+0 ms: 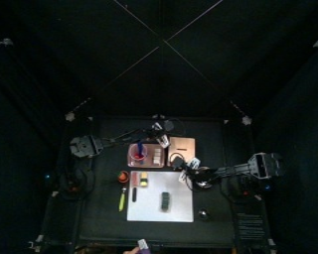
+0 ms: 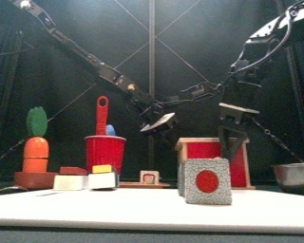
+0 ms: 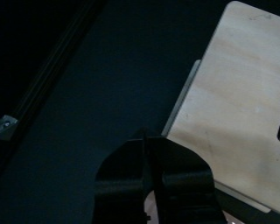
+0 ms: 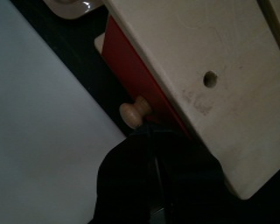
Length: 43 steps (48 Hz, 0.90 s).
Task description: Close drawer
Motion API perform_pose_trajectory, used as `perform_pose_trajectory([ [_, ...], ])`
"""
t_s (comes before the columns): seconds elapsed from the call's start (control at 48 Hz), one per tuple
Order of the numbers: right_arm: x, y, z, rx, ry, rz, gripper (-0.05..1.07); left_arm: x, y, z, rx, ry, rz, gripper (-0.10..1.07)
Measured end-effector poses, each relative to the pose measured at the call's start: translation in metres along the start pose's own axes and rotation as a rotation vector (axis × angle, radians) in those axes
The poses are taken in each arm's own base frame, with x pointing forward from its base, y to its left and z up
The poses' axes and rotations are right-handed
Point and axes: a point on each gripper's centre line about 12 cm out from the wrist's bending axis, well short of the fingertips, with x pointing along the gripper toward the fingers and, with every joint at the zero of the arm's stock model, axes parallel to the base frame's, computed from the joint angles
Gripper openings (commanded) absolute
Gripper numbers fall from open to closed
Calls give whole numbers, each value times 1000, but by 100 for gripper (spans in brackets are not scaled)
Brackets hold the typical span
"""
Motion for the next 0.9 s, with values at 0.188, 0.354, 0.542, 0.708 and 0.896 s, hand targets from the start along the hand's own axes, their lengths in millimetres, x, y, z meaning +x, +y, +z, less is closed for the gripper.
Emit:
perform_pose_trajectory([
  [0.188, -25, 9, 1, 6, -49, 73, 18, -3, 1, 3, 15, -14, 5, 37],
  [0.354, -57, 10, 8, 23, -144, 176, 18, -19, 16, 19, 17, -75, 32, 37],
  [0.542, -85, -1, 4, 53, -250, 308, 17, -48, 22, 39, 15, -165, 45, 37],
  [0.708, -101, -11, -2, 74, -335, 409, 17, -78, 20, 42, 21, -208, 45, 37],
  [0.896, -103, -25, -6, 87, -400, 448, 17, -111, -11, 34, 58, -235, -7, 37],
])
